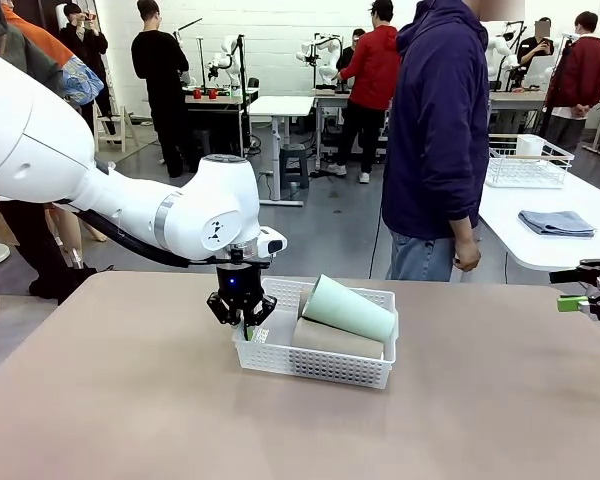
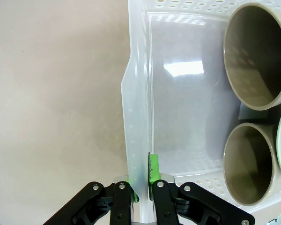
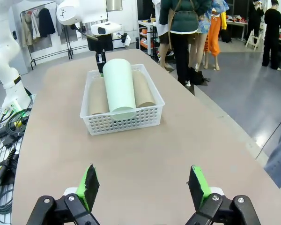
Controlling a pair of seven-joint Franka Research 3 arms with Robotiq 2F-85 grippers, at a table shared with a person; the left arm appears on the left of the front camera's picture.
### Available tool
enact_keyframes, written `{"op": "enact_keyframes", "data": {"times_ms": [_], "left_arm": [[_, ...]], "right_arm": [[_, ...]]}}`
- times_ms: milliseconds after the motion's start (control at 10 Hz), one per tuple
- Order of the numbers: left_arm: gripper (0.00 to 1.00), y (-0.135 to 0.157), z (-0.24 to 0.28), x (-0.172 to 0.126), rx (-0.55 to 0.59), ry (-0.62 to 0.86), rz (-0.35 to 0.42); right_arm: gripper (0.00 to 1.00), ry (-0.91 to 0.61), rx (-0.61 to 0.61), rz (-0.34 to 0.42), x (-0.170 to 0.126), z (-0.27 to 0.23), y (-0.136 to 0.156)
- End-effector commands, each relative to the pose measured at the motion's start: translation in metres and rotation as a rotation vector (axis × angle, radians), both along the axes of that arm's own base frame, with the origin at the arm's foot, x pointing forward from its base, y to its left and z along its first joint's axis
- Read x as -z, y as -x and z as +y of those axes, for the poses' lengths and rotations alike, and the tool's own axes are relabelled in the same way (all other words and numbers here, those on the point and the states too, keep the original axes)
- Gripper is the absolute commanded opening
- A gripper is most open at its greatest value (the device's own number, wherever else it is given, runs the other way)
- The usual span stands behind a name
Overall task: Clean and organize the cups into the basket.
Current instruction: Move the Organizing basket back to the left side of the table.
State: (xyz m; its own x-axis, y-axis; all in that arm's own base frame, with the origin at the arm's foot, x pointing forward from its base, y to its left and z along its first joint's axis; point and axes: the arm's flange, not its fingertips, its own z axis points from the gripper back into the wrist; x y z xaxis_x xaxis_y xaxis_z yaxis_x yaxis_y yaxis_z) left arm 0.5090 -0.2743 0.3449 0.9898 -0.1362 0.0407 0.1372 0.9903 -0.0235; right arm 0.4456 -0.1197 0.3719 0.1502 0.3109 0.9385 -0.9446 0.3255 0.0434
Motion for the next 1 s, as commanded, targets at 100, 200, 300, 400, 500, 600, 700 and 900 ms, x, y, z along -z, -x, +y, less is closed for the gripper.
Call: {"op": "enact_keyframes", "data": {"times_ms": [100, 200, 300, 400, 500, 600, 700, 900], "left_arm": [[0.0, 0.0, 0.002, 0.001, 0.002, -0.005, -0.001], [0.0, 0.0, 0.002, 0.001, 0.002, -0.005, -0.001], [0.0, 0.0, 0.002, 0.001, 0.002, -0.005, -0.001], [0.0, 0.0, 0.002, 0.001, 0.002, -0.005, -0.001], [0.0, 0.0, 0.002, 0.001, 0.002, -0.005, -0.001], [0.0, 0.0, 0.002, 0.001, 0.002, -0.005, -0.001], [0.0, 0.0, 0.002, 0.001, 0.002, -0.005, -0.001], [0.0, 0.0, 0.002, 0.001, 0.002, -0.005, -0.001]], "right_arm": [[1.0, -0.006, 0.0, 0.0, 0.001, 0.001, 0.005], [1.0, -0.006, 0.0, 0.0, 0.001, 0.001, 0.005], [1.0, -0.006, 0.0, 0.0, 0.001, 0.001, 0.005], [1.0, -0.006, 0.0, 0.0, 0.001, 0.001, 0.005], [1.0, 0.0, 0.0, 0.0, 0.0, 0.0, 0.0], [1.0, -0.091, 0.047, 0.115, -0.01, -0.018, 0.014], [1.0, -0.159, 0.124, 0.237, -0.026, -0.04, 0.024], [1.0, -0.288, 0.19, 0.473, -0.052, -0.069, 0.041]]}}
